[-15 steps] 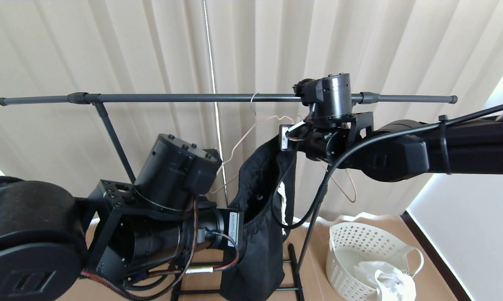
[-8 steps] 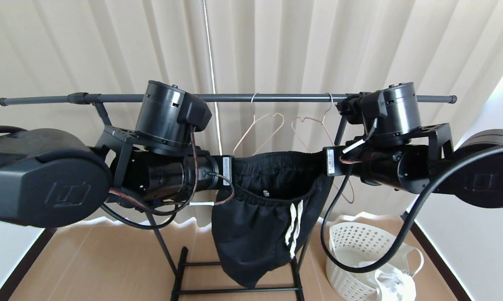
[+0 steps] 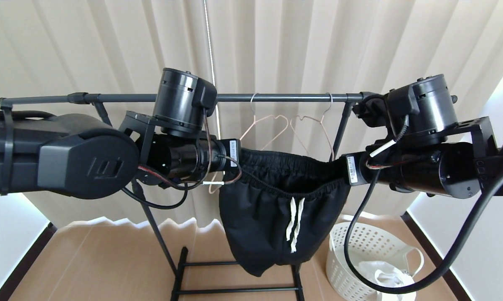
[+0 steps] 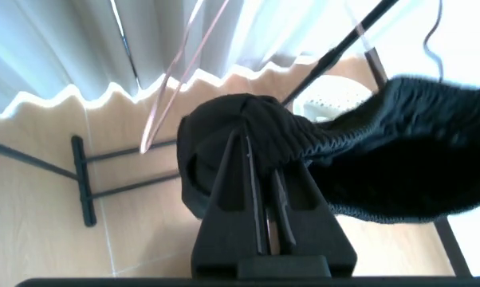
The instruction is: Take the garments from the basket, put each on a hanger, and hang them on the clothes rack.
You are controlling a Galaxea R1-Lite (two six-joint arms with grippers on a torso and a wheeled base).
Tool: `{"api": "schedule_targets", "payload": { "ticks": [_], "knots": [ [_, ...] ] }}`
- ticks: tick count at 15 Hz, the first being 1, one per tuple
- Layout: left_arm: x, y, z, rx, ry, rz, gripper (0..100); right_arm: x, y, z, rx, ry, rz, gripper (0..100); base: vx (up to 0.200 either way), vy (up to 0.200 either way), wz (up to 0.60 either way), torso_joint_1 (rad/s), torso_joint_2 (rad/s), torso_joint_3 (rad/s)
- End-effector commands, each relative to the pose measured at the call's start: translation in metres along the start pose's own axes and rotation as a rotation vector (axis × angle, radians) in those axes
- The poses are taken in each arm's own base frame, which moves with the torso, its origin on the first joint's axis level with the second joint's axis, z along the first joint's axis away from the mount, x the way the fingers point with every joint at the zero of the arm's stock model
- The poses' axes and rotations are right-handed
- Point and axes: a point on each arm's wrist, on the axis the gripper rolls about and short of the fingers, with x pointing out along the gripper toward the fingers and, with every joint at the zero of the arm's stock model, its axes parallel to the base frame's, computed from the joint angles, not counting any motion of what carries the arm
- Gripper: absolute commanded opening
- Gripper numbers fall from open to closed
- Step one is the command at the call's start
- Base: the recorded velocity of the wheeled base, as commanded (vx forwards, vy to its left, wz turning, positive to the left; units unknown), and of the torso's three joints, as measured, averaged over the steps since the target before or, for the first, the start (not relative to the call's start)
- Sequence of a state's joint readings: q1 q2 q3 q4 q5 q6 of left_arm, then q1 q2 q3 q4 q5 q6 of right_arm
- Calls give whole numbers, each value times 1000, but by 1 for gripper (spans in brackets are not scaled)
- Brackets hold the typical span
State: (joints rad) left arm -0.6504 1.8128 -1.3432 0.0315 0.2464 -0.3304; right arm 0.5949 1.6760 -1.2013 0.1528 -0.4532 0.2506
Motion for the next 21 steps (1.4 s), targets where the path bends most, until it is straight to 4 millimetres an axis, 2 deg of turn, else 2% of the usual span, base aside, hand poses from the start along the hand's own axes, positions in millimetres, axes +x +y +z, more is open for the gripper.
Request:
{"api": "schedule_targets", "payload": {
  "ticks": [1,4,7,11,13,14,17,21],
  "knots": [
    [-4,-2,6,-3,-21,-11,0,-7,-3,0,2,-8,4,100,0,0,0,0,0,0],
    [-14,-3,16,-3,-60,-22,0,-26,-18,-25,-187,47,43,100,0,0,0,0,0,0],
    [-21,-4,22,17,-86,-33,0,-35,-24,-46,-328,94,183,100,0,0,0,0,0,0],
    [-23,-5,29,14,-118,-9,0,-39,-24,-52,-337,123,419,100,0,0,0,0,0,0],
    [-22,-6,31,12,-130,3,0,-39,-32,-52,-342,125,503,100,0,0,0,0,0,0],
    [-15,-5,31,12,-132,33,0,-39,-40,-53,-356,102,567,100,0,0,0,0,0,0],
    [-10,-7,28,18,-121,46,0,-36,-52,-64,-358,-14,762,100,0,0,0,0,0,0],
    [-11,-9,24,45,-112,40,0,-22,-50,-66,-346,-41,825,100,0,0,0,0,0,0]
  ]
}}
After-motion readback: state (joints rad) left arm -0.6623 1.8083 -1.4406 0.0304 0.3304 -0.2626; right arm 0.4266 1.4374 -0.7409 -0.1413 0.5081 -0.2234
